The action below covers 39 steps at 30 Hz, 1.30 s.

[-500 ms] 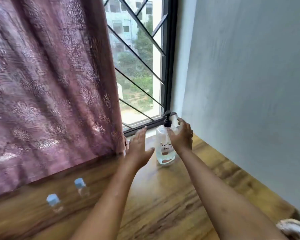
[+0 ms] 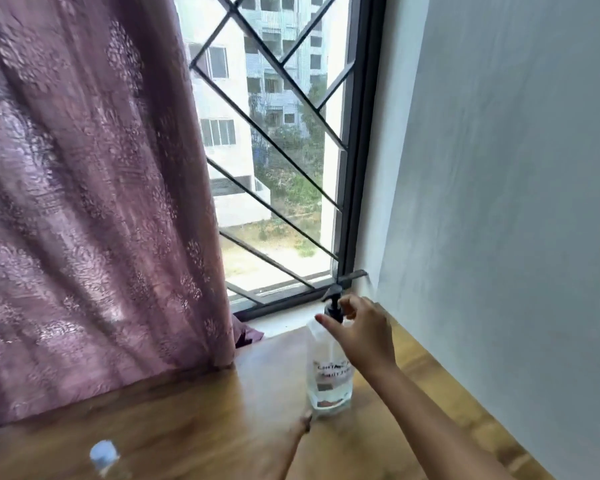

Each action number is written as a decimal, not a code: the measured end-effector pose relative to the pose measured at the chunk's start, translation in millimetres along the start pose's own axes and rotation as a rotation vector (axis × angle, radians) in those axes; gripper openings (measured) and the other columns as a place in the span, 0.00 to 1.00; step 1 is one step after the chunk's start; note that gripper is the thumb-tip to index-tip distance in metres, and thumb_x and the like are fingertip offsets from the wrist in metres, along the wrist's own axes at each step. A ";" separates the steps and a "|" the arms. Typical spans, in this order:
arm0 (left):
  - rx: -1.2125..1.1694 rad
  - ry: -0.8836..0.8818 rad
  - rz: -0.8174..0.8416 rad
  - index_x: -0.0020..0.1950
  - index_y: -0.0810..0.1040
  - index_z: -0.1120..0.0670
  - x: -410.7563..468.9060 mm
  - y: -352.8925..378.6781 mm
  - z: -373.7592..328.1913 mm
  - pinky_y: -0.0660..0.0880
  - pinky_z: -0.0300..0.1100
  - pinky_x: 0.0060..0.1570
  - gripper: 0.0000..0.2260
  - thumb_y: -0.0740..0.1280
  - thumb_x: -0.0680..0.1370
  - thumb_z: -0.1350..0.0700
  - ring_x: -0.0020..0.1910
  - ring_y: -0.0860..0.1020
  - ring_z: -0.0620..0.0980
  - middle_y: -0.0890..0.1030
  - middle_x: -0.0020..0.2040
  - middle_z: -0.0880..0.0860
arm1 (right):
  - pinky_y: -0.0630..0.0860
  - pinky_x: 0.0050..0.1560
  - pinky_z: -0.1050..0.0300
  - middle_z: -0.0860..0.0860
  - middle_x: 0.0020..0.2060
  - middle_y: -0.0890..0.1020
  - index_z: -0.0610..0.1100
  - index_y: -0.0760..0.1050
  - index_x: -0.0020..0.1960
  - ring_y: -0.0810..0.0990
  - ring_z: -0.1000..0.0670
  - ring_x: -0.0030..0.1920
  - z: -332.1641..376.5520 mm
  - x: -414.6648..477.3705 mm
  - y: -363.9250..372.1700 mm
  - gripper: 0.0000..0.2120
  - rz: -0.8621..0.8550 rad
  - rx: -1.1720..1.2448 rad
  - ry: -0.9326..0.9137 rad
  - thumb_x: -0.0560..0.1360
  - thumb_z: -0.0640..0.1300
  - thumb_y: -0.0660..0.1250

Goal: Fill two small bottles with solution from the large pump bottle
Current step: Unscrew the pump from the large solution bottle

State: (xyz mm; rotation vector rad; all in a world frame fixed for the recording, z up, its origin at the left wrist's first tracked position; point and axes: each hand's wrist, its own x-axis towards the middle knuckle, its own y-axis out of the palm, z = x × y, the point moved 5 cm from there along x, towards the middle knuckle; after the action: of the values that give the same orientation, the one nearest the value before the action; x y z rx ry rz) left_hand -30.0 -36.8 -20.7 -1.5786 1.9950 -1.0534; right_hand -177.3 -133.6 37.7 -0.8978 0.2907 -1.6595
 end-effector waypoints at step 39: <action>-0.408 -0.111 -0.066 0.63 0.75 0.47 -40.1 -34.2 2.9 0.77 0.42 0.57 0.39 0.83 0.53 0.49 0.56 0.78 0.41 0.81 0.55 0.43 | 0.68 0.67 0.45 0.52 0.58 0.81 0.50 0.76 0.61 0.76 0.54 0.62 79.1 -101.5 -11.8 0.19 0.835 0.416 -0.121 0.71 0.44 0.71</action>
State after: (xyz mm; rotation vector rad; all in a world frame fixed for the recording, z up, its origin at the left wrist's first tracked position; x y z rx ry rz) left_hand 6.2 -2.8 -2.7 -1.8685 2.1912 -0.5851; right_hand -127.7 -16.0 57.7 -0.4528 0.1859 -0.8366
